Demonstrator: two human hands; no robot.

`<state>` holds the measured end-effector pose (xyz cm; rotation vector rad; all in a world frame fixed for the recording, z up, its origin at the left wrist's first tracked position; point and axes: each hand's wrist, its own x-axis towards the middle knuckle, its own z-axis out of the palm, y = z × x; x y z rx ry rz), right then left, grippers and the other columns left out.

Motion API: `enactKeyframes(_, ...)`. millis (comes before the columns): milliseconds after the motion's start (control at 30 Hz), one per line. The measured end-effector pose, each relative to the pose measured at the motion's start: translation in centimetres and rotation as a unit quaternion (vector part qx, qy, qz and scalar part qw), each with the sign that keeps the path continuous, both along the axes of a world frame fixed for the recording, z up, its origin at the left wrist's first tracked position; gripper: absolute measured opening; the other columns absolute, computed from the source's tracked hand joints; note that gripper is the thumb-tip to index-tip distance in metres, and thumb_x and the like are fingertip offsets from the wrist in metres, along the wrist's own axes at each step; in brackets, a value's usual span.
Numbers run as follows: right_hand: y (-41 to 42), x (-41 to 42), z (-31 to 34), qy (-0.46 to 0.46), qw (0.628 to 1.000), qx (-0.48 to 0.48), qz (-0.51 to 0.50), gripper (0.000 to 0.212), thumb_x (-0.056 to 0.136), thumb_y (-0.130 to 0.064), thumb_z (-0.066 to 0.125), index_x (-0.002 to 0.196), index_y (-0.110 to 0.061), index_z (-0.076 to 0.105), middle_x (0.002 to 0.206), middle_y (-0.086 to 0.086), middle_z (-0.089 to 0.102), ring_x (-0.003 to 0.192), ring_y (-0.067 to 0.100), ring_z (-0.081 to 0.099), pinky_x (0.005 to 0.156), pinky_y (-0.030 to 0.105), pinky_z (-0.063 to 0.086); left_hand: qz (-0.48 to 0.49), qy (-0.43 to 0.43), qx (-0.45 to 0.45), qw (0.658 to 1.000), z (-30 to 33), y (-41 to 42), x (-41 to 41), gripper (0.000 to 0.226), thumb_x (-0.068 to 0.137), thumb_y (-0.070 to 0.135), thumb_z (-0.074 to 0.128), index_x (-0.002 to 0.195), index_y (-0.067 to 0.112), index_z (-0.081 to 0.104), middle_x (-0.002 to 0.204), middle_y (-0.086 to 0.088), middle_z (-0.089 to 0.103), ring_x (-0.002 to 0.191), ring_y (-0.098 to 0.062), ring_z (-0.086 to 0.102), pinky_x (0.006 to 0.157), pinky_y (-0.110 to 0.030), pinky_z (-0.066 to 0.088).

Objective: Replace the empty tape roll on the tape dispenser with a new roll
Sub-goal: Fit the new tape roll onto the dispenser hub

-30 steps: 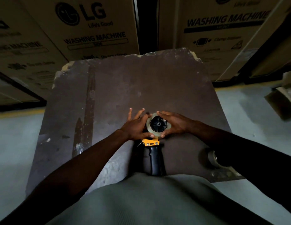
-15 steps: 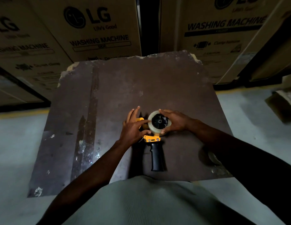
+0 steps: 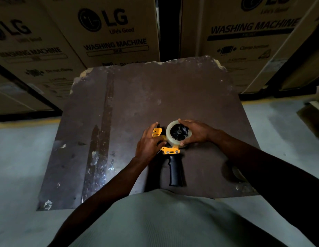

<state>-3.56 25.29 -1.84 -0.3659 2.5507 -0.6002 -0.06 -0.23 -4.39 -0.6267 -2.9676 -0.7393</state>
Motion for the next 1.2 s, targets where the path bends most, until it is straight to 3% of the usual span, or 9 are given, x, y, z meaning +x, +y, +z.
enactKeyframes(233, -0.6, 0.0, 0.0, -0.021, 1.0, 0.001, -0.007, 0.118, 0.066, -0.045, 0.087, 0.158, -0.022, 0.016, 0.156, 0.008, 0.035, 0.14, 0.024, 0.037, 0.113, 0.032, 0.032, 0.008, -0.032, 0.059, 0.998, -1.1, -0.2, 1.0, 0.016, 0.082, 0.03, 0.077, 0.083, 0.014, 0.076, 0.154, -0.006, 0.04, 0.13, -0.029, 0.05, 0.089, -0.044, 0.054)
enactKeyframes(400, -0.5, -0.2, 0.1, -0.03, 1.0, -0.006, 0.006, 0.117, 0.067, -0.032, 0.089, 0.158, -0.017, 0.018, 0.159, 0.011, 0.032, 0.144, 0.025, 0.033, 0.118, 0.032, 0.027, 0.001, -0.023, 0.103, 0.994, -0.9, -1.3, 2.5, 0.014, 0.083, 0.018, 0.077, 0.082, 0.005, 0.073, 0.153, -0.008, 0.041, 0.111, -0.022, 0.065, 0.087, -0.021, 0.048)
enactKeyframes(500, -0.4, 0.1, 0.5, -0.028, 1.0, -0.008, 0.0, 0.111, 0.071, -0.026, 0.087, 0.157, -0.014, 0.018, 0.159, 0.016, 0.03, 0.146, 0.029, 0.03, 0.117, 0.031, 0.026, 0.027, -0.028, 0.104, 0.994, -1.1, -1.2, 3.4, 0.015, 0.085, 0.019, 0.075, 0.08, 0.005, 0.071, 0.155, -0.004, 0.038, 0.117, -0.018, 0.061, 0.089, -0.017, 0.043)
enactKeyframes(633, -1.7, 3.5, 0.7, 0.018, 0.993, -0.024, -0.116, 0.101, 0.076, -0.033, 0.077, 0.157, -0.021, 0.018, 0.159, 0.018, 0.028, 0.147, 0.032, 0.027, 0.115, 0.038, 0.032, 0.058, -0.048, 0.11, 0.991, -1.4, -0.9, 4.2, 0.018, 0.087, 0.024, 0.073, 0.079, 0.008, 0.072, 0.159, 0.003, 0.031, 0.118, -0.013, 0.058, 0.086, -0.019, 0.044)
enactKeyframes(733, -3.6, 8.5, 0.2, 0.061, 0.964, -0.062, -0.251, 0.066, 0.074, -0.051, 0.061, 0.133, -0.023, 0.048, 0.126, 0.014, 0.057, 0.119, 0.034, 0.055, 0.092, 0.04, 0.048, 0.059, -0.051, 0.114, 0.99, -1.4, -0.9, 4.4, 0.016, 0.087, 0.024, 0.073, 0.081, 0.009, 0.072, 0.16, 0.004, 0.028, 0.119, -0.014, 0.059, 0.086, -0.022, 0.047)
enactKeyframes(833, -5.5, 11.6, -0.8, -0.031, 0.944, -0.066, -0.322, 0.034, 0.08, -0.059, 0.061, 0.081, -0.025, 0.06, 0.091, 0.007, 0.068, 0.089, 0.028, 0.066, 0.076, 0.037, 0.052, 0.066, -0.05, 0.123, 0.989, -1.5, -0.9, 4.5, 0.017, 0.086, 0.025, 0.074, 0.08, 0.009, 0.072, 0.16, 0.003, 0.028, 0.123, -0.015, 0.057, 0.087, -0.024, 0.049)
enactKeyframes(933, -7.1, 12.6, -1.4, -0.183, 0.895, -0.162, -0.373, 0.042, 0.08, -0.056, 0.069, 0.065, -0.019, 0.058, 0.063, 0.001, 0.062, 0.061, 0.021, 0.06, 0.06, 0.03, 0.044, 0.066, -0.049, 0.123, 0.989, -1.6, -0.9, 4.4, 0.017, 0.085, 0.023, 0.074, 0.08, 0.007, 0.073, 0.16, -0.001, 0.029, 0.131, -0.016, 0.05, 0.094, -0.028, 0.048)
enactKeyframes(1067, -8.3, 12.5, -2.3, -0.361, 0.757, -0.326, -0.437, 0.028, 0.082, -0.032, 0.079, 0.096, -0.013, 0.065, 0.073, 0.009, 0.069, 0.063, 0.024, 0.066, 0.058, 0.033, 0.054, 0.06, -0.059, 0.125, 0.989, -1.5, -1.1, 4.2, 0.01, 0.084, 0.019, 0.075, 0.085, 0.009, 0.075, 0.162, -0.002, 0.025, 0.136, -0.003, 0.034, 0.104, -0.025, 0.041)
enactKeyframes(1200, -8.8, 11.9, -2.6, -0.45, 0.696, -0.344, -0.44, 0.015, 0.088, -0.028, 0.069, 0.081, -0.015, 0.065, 0.067, 0.004, 0.066, 0.062, 0.019, 0.063, 0.059, 0.029, 0.055, 0.051, -0.065, 0.118, 0.99, -1.1, -1.4, 4.2, 0.011, 0.084, 0.018, 0.075, 0.086, 0.007, 0.076, 0.162, -0.005, 0.023, 0.141, -0.015, 0.038, 0.106, -0.027, 0.041)
